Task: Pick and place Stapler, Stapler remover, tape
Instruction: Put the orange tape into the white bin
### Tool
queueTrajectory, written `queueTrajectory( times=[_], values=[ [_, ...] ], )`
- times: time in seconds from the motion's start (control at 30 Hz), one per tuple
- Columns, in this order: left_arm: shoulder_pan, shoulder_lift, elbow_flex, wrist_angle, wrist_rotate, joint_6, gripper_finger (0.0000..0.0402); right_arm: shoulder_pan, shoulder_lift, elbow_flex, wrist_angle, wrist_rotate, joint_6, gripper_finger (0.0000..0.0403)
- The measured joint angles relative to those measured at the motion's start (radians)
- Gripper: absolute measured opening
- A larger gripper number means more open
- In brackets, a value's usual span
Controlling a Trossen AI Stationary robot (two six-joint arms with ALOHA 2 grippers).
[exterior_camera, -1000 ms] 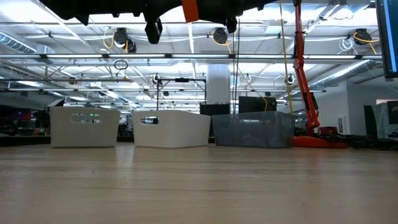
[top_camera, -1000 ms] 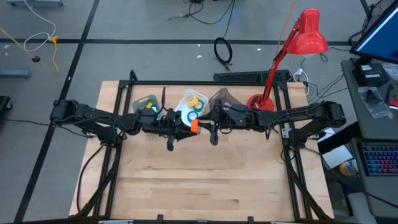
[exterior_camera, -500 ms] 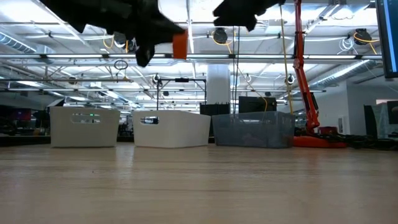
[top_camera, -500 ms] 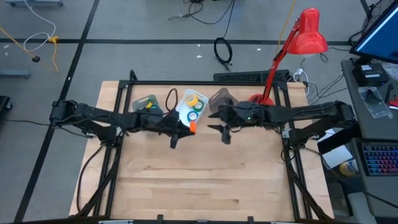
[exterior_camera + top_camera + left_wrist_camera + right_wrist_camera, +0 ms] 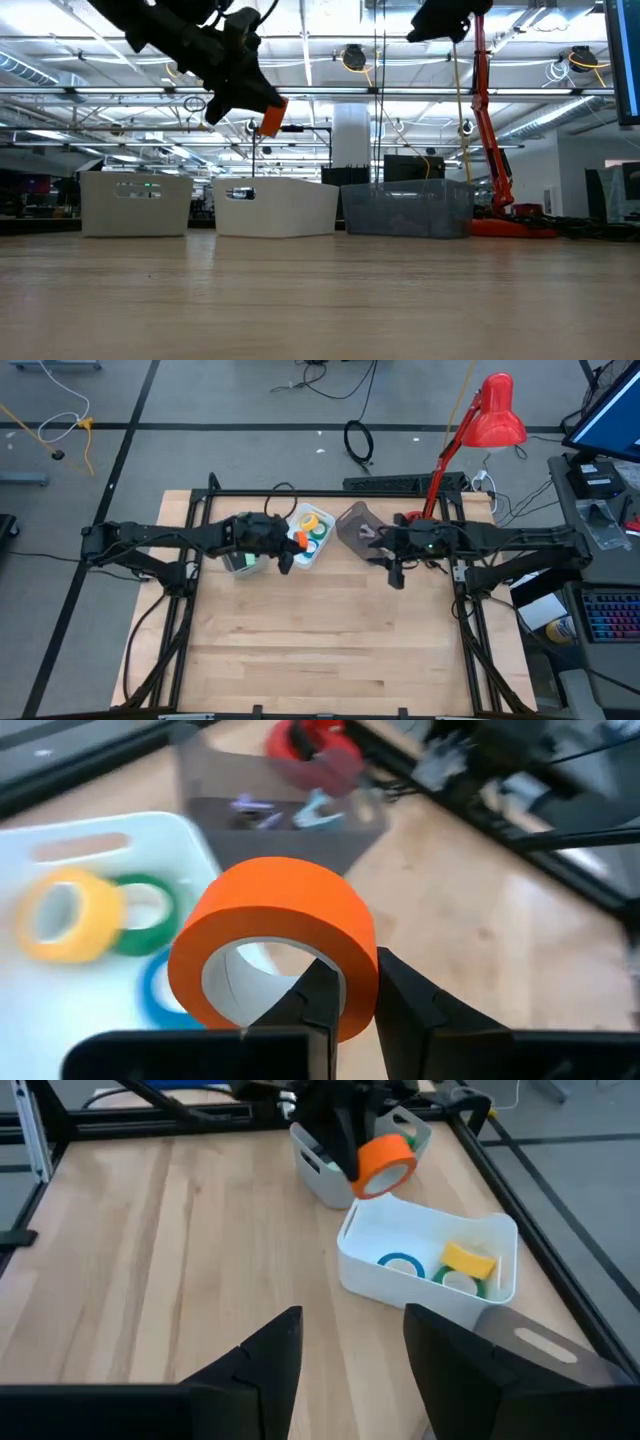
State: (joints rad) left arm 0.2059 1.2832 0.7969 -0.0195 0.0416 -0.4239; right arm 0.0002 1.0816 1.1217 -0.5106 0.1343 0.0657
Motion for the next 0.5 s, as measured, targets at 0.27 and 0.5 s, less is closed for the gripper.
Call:
queueTrajectory(
  times=[0.27,0.5],
  values=[
    [0.097,0.001,0.112,-0.226,-0.028,0.056,0.0038,0.001,-0.129,-0.091,0.040,0.073,0.018,0.0173],
    [0.141,0.023,0.125,-0.238,-0.013,0.067,0.0039,0.000,-0.291,-0.292,0.235,0.128,0.090,0.0169]
  ],
)
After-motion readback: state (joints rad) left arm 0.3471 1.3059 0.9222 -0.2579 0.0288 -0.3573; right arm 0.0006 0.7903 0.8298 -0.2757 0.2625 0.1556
